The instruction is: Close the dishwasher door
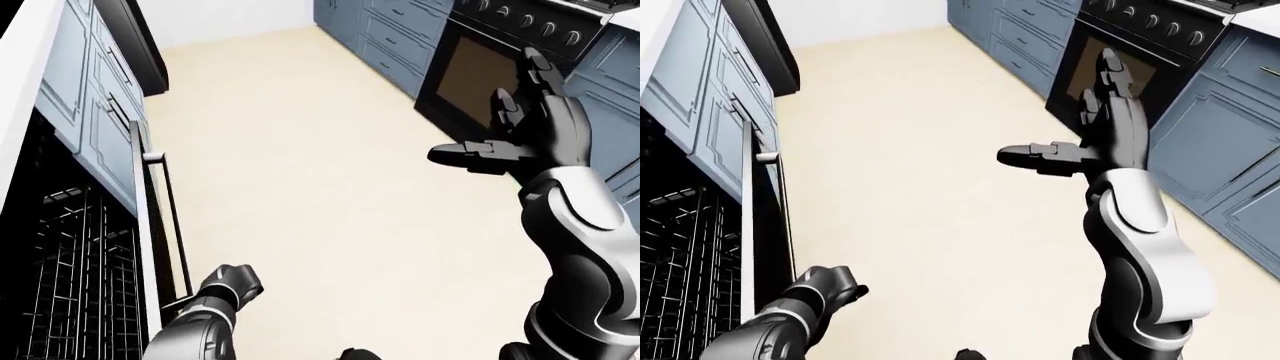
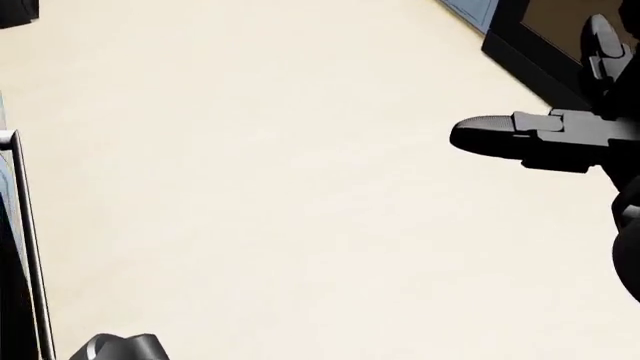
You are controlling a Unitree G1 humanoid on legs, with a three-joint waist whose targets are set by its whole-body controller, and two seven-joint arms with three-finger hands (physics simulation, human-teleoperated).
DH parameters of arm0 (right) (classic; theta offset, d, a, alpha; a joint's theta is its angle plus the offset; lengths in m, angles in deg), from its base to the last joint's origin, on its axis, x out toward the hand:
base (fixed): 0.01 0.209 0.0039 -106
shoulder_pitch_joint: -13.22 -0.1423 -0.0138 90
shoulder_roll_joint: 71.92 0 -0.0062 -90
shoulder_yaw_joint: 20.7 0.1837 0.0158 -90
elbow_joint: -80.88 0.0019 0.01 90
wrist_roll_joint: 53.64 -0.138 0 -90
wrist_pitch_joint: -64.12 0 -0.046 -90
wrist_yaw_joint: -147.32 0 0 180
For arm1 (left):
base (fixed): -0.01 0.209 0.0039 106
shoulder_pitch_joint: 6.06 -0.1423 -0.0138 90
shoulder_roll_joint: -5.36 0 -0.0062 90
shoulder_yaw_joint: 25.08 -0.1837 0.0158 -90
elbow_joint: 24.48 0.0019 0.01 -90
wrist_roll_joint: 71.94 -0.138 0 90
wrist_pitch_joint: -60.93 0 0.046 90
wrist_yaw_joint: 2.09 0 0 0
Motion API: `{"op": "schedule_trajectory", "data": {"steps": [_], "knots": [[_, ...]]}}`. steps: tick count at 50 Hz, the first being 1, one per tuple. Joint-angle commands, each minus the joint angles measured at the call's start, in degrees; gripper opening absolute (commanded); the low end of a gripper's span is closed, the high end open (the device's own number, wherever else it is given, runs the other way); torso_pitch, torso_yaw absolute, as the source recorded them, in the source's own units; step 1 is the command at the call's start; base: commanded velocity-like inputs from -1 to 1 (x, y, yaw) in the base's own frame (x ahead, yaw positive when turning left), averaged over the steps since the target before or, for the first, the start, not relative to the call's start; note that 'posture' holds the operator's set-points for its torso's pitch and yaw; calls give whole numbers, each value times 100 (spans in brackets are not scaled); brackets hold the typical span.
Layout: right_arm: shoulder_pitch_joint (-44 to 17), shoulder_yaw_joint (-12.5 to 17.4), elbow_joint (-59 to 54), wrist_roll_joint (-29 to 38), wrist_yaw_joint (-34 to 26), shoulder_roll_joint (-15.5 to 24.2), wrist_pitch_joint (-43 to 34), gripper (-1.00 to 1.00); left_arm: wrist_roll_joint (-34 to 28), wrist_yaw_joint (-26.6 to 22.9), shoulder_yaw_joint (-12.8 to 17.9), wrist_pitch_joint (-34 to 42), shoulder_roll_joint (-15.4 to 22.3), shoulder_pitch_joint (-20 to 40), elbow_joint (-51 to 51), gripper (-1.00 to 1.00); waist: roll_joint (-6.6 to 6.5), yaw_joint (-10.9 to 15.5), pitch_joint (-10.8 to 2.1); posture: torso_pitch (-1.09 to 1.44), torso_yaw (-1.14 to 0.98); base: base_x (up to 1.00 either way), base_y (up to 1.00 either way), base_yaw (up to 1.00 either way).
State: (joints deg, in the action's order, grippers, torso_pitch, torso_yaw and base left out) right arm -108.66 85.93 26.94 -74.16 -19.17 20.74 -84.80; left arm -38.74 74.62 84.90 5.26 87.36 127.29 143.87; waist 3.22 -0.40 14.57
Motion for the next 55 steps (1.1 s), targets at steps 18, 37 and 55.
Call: {"op": "schedule_trajectory", "data": {"steps": [18,37,55], "knots": [[-132,52,196,41,2,56,153,100,-68,-108,-158,-200,535,-125,-186,100,-81,67,-184,94,0,0,0,0],[-151,61,189,28,4,62,148,100,345,-126,-70,-252,884,-352,-229,100,-140,19,-215,94,0,0,0,0],[-126,49,178,44,-4,51,185,100,636,-396,-34,-224,1236,-658,-263,100,-224,59,-192,94,0,0,0,0]]}}
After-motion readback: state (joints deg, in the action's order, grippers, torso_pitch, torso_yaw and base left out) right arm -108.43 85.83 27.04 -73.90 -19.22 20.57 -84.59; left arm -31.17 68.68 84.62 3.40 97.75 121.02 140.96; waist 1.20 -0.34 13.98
